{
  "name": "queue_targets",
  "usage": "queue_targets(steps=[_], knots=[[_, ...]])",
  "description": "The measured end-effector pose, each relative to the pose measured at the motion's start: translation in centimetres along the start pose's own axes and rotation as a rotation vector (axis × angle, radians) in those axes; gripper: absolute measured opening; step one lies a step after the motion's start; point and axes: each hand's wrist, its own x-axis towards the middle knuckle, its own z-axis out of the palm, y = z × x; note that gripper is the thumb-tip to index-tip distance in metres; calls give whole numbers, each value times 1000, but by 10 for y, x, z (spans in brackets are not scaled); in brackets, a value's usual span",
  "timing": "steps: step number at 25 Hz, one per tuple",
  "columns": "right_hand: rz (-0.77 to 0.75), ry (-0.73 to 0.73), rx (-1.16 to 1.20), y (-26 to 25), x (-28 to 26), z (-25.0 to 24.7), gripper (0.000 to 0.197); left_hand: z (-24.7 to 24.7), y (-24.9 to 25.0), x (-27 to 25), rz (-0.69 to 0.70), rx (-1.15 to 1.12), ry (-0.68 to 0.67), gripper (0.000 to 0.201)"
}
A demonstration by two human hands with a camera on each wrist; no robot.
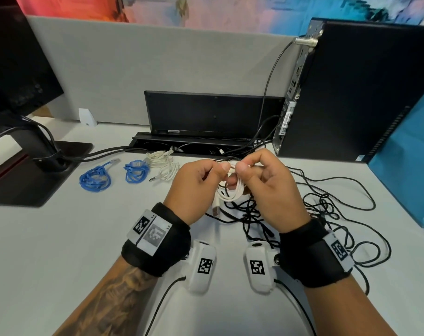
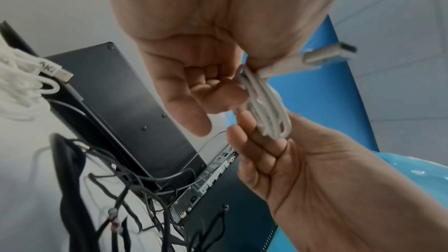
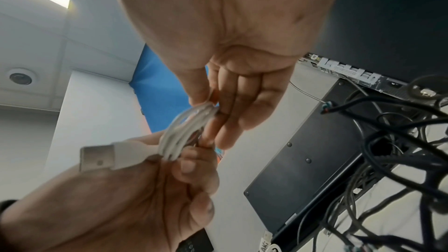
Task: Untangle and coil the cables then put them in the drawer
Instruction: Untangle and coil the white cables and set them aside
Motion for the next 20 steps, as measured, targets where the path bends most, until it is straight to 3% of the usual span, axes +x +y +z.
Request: queue_targets(steps=[3, 6, 9, 13, 17, 20], knots=[[-5, 56, 21, -2, 1, -1, 11, -3, 2, 0, -65, -185, -81, 13], [2, 101, 75, -5, 1, -4, 10, -4, 4, 0, -90, -256, -111, 18], [11, 145, 142, -9, 3, -7, 10, -5, 5, 1, -10, -213, -105, 16], [136, 173, 399, -14, 8, -6, 14, -12, 14, 0, 139, -175, -154, 21], [226, 120, 577, -24, 12, -3, 16, -22, 26, 3, 262, -18, -89, 22], [321, -15, 645, -31, 17, 0, 19, -37, 35, 3, 295, 113, -80, 21]])
